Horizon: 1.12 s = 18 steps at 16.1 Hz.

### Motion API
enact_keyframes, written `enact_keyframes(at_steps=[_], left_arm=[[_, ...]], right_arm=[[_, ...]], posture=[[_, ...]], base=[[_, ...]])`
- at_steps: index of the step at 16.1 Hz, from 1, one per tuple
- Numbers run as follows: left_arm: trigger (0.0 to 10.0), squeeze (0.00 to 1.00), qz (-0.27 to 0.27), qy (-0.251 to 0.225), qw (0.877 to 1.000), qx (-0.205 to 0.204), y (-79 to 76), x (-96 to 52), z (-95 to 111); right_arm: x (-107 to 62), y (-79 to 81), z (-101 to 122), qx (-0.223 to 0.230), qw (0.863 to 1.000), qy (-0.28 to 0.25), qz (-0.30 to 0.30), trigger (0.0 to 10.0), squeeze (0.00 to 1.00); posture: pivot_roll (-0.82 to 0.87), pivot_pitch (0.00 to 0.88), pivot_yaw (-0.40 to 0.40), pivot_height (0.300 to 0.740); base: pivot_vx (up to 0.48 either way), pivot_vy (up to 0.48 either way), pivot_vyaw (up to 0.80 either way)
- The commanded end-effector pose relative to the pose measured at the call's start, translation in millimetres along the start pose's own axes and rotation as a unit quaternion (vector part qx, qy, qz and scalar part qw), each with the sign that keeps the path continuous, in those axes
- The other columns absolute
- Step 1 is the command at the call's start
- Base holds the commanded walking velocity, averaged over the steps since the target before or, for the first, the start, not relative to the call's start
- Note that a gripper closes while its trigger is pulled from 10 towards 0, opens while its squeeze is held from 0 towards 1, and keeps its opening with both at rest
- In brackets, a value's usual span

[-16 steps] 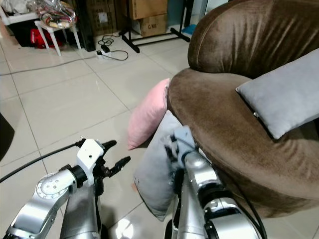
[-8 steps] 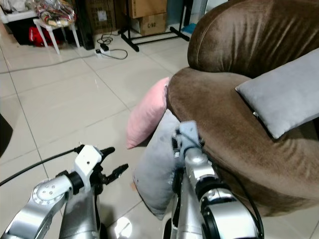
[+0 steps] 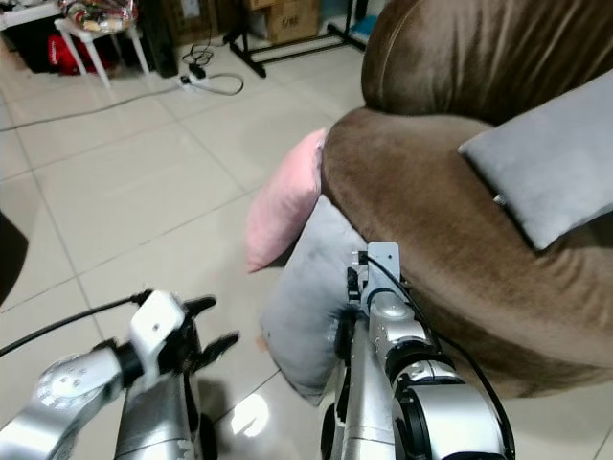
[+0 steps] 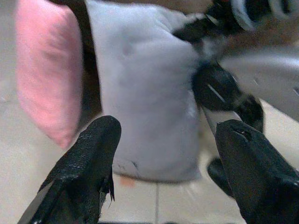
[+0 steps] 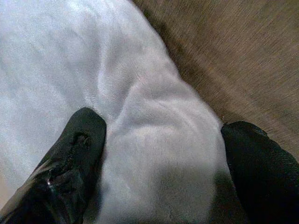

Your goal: Move the pillow to the sofa from floor

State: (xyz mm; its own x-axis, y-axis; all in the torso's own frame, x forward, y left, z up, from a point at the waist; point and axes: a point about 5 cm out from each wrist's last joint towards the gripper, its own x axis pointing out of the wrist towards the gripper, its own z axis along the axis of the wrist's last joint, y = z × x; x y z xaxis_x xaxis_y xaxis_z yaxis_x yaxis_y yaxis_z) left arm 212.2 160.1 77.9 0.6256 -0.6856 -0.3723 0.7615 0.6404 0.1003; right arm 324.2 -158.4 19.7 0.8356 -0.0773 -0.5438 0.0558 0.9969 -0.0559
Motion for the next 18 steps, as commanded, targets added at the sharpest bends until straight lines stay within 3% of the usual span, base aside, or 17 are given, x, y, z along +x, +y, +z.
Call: enact_keyframes(at_steps=[1,2,3,4,18], left_arm=[[10.0,0.00,-0.014,0.001,1.000,-0.002,-2.5,-5.4,1],[10.0,0.00,-0.018,0.005,1.000,-0.003,-3.6,-7.2,0],[10.0,0.00,-0.019,0.007,1.000,-0.003,-4.4,-8.2,-1],[10.0,0.00,-0.021,0.009,1.000,-0.004,-5.4,-8.5,0],[10.0,0.00,-0.022,0.003,1.000,-0.004,-3.1,3.7,4]], right_arm=[[-2.1,7.1,-16,0.006,0.999,0.036,0.018,9.8,0.00],[-2.6,10.0,-19,0.002,0.999,0.042,0.026,7.5,0.00],[-3.1,13.0,-21,-0.001,0.998,0.045,0.032,2.8,0.00],[-3.4,16.7,-21,0.004,0.998,0.046,0.040,0.0,0.00],[-2.6,25.0,-11,-0.010,0.997,0.028,0.077,0.0,0.00]], posture=[[0.14,0.154,0.016,0.429],[0.14,0.154,0.016,0.429],[0.13,0.151,0.019,0.429],[0.13,0.145,0.019,0.429],[0.11,0.056,0.002,0.429]], base=[[0.000,0.000,0.00],[0.000,0.000,0.00],[0.000,0.000,0.00],[0.000,0.000,0.00],[0.000,0.000,0.00]])
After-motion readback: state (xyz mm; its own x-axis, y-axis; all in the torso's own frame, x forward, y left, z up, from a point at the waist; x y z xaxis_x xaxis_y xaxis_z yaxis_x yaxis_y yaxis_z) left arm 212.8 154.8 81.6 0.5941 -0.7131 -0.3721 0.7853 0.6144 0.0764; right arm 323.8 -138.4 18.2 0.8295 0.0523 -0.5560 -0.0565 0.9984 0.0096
